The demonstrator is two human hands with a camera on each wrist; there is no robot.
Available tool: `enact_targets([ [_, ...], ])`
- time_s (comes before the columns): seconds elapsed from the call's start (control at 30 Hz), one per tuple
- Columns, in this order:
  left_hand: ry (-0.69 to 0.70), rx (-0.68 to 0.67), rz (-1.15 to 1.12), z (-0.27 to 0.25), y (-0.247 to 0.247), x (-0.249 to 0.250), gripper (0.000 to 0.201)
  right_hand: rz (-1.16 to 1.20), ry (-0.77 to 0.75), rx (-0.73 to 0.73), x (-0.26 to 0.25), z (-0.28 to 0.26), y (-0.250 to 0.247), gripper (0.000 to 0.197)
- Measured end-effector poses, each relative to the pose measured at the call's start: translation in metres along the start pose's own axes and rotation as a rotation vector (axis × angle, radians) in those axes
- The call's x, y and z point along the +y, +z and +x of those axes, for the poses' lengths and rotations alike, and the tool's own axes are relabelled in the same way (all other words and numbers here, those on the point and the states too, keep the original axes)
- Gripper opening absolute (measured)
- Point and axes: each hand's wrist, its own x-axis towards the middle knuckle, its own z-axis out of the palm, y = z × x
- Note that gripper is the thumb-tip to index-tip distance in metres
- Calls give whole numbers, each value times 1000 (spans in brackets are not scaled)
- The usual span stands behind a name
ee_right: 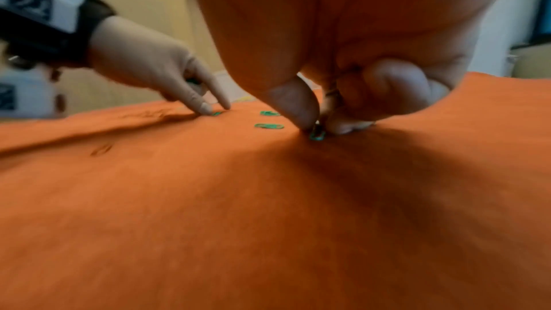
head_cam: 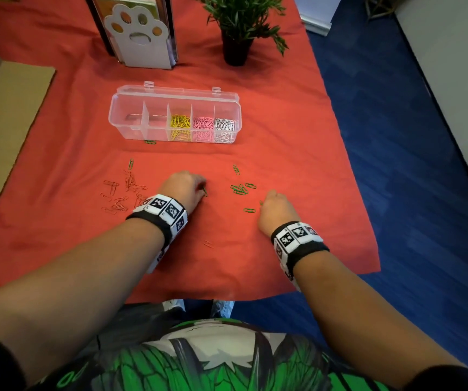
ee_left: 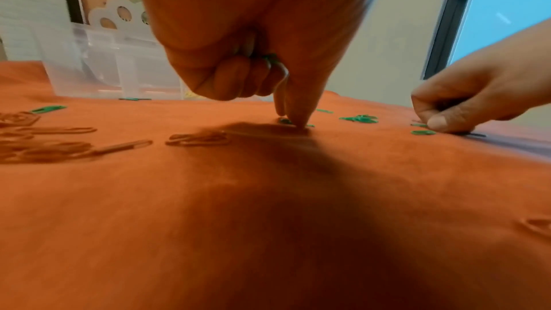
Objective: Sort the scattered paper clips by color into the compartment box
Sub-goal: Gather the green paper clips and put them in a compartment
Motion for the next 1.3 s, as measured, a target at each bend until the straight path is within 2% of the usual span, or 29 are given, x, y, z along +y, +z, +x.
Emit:
enact_targets([
  [0.1,49,-14,45,2,2,-3,29,0,-29,-23,-3,3,-4,27],
  [0.17,63,-7,53,2,1,-3,24,102,-26,-65,-4,6,-12,22],
  [0.23,51,1,21,3,1,-2,22,429,8,-88,-3,10,-19,11],
  [0.3,-35,-4,-103,4,1,1,18,903,96,-111,-3,10,-25,20],
  [0.33,-103,-43,-239,4,-1,5,17,1097,142,-128,-2,10,-28,23],
  [0.4,-231,-169,-710,2,-7,12,12,1363,152,-200,-1,8,-37,24],
  [0.43,-288,-233,-976,0,-10,16,5,1464,123,-250,0,6,-41,24],
  [0.5,-345,-340,-1404,-7,-17,22,9,1637,55,-344,3,4,-47,20],
  [0.57,-341,-437,-1630,-11,-22,24,19,1751,46,-401,3,3,-48,11],
  [0.63,-378,-482,-1669,-10,-21,26,20,1768,114,-388,0,5,-46,20],
  [0.7,-465,-452,-1559,-6,-14,32,18,1727,204,-357,-1,9,-45,30],
  [0.77,-437,-370,-1309,-1,0,38,22,1682,245,-324,-2,9,-43,29],
  [0.87,-201,-258,-874,2,21,44,19,1499,222,-211,1,7,-37,24],
  [0.93,-20,-239,-550,-1,26,50,13,1220,167,-147,5,6,-30,23],
  [1.0,130,-189,-244,-5,29,59,21,833,91,-125,9,6,-27,26],
  [1.1,261,-144,-29,-7,33,67,27,369,15,-135,14,3,-25,21],
  [1.17,313,-153,55,-7,36,69,27,277,36,-128,14,-2,-25,12],
  [1.3,330,-190,146,-7,40,72,24,136,44,-131,7,-7,-22,29],
])
